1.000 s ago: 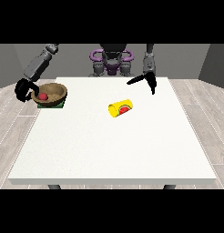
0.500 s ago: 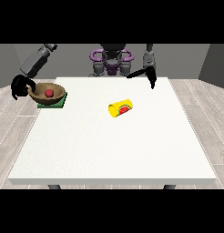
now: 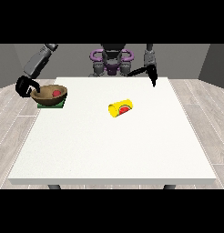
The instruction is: Pick the cup and pour the ball into the bowl, then pick the bowl and place it on the pad
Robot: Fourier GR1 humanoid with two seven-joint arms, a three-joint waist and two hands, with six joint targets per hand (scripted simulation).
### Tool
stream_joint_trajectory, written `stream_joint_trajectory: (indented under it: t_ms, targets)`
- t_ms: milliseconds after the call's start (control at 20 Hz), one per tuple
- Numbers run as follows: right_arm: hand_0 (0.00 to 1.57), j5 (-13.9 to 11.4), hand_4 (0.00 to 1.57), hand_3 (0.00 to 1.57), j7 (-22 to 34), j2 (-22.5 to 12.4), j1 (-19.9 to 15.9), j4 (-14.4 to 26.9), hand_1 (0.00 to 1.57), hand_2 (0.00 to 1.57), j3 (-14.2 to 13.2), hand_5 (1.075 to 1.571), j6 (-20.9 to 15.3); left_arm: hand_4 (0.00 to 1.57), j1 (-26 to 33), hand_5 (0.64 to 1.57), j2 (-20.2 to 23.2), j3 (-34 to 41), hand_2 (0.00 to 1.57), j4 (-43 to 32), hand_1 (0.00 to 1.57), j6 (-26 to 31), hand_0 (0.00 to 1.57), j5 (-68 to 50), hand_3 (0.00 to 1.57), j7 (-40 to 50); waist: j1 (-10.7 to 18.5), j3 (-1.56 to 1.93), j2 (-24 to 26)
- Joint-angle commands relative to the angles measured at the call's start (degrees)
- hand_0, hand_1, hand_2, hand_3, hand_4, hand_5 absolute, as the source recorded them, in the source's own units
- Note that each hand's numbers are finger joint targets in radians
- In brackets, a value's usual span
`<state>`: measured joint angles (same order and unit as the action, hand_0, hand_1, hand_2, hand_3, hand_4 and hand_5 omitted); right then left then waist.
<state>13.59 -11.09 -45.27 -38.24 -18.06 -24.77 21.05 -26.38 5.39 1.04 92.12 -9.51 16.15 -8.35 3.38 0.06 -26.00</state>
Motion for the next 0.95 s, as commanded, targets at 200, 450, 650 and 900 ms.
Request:
stream_joint_trajectory:
  t_ms: [200, 450, 650, 900]
  targets:
    - [0.18, -3.09, 0.00, 0.43, 0.39, -7.93, 0.03, 1.99, 0.18, 0.47, 0.63, 1.489, -3.96, 0.00, 4.85, 1.565, -0.95, -3.45, 0.00, 9.59, 0.00, 0.04, 0.00, 1.82, 0.00, 4.08, 0.75, 0.08, -0.89]
    - [0.00, -2.93, 0.00, 0.21, 0.71, -6.10, -1.45, 2.08, 0.00, 0.37, 0.43, 1.481, -6.46, 0.00, 3.32, 1.566, 1.37, -0.25, 0.00, 9.61, 0.00, 2.31, 0.00, -1.13, 0.00, 4.68, 0.77, 0.03, -1.74]
    - [0.00, -2.42, 0.00, 0.24, 4.27, -10.58, -3.75, 1.60, 0.00, 0.33, 0.17, 1.495, -1.60, 0.00, 4.77, 1.569, -0.30, -1.94, 0.00, 10.03, 0.00, 0.57, 0.00, 0.72, 0.00, 3.53, -0.87, 0.00, -1.09]
    - [0.00, 0.74, 0.00, 0.29, 11.88, -16.23, -8.15, 0.65, 0.00, 0.19, -1.88, 1.503, 5.49, 0.00, 5.61, 1.569, -1.76, -2.46, 0.00, 4.80, 0.00, -0.08, 0.00, 1.21, 0.00, 3.12, -1.65, -0.10, 4.75]
